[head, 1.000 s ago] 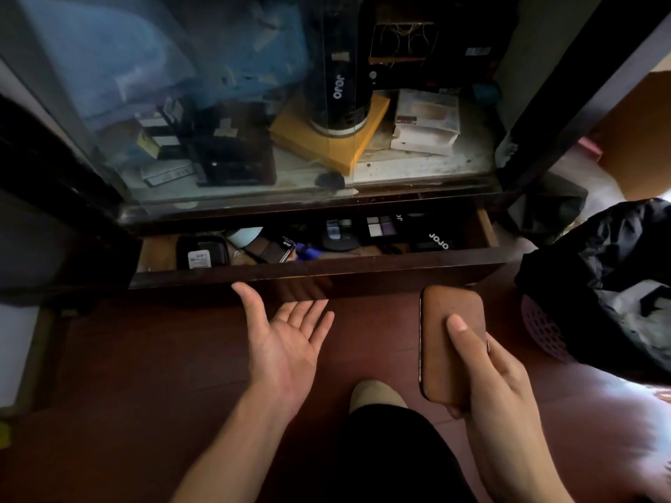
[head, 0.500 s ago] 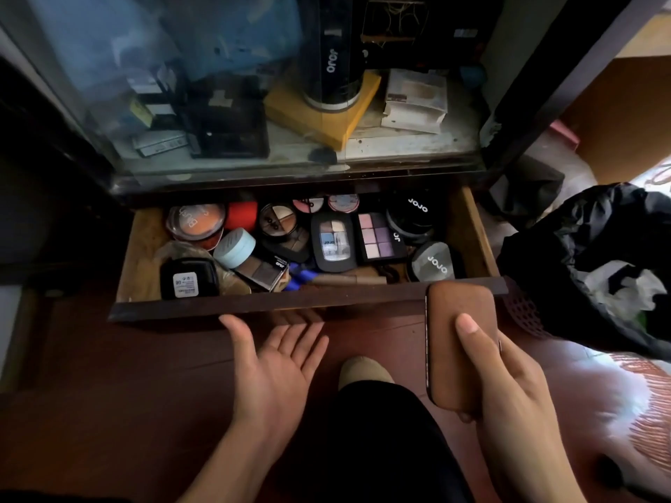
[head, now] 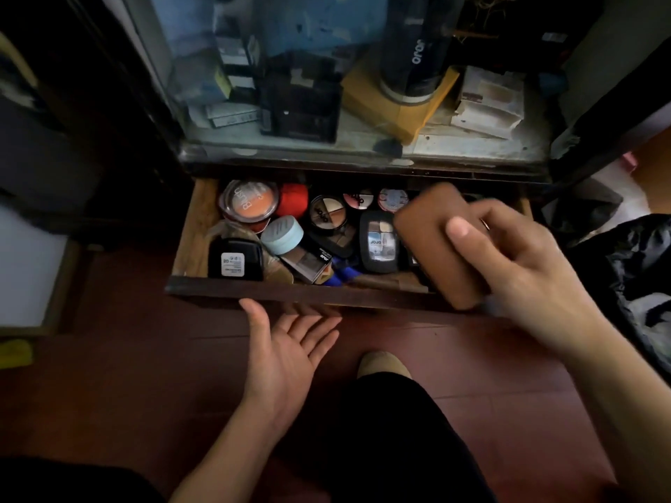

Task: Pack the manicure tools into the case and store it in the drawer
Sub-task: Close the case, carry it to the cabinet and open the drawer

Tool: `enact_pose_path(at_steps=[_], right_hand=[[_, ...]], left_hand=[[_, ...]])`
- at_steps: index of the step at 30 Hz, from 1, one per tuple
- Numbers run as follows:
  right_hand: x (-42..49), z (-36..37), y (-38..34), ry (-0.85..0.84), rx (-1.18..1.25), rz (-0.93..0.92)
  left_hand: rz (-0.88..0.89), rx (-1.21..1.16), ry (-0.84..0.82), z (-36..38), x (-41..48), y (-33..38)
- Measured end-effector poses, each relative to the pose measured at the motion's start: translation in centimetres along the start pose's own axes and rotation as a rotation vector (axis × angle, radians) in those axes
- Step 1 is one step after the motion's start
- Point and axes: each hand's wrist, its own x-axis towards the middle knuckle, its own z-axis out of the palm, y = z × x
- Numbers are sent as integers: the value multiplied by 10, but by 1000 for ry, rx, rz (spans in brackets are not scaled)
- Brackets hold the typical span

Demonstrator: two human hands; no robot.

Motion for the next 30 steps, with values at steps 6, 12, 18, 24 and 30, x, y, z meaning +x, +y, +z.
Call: enact_pose_path(at_steps=[6,12,18,24,30], right_hand=[[69,23,-3,-392,-284,24],[78,50,8,-617,-474,69],[76,54,22,-613,-497,102],[61,59,27,-489,-559,-12],[45,68,20,-194,-623,-151]], left_hand=[[90,141,18,-9,-1,16],[131,258,47,-15,-4,22],[164,346,84,-23,-10,29],[141,329,86,-24,-21,33],[91,240,114,-21,-30,34]])
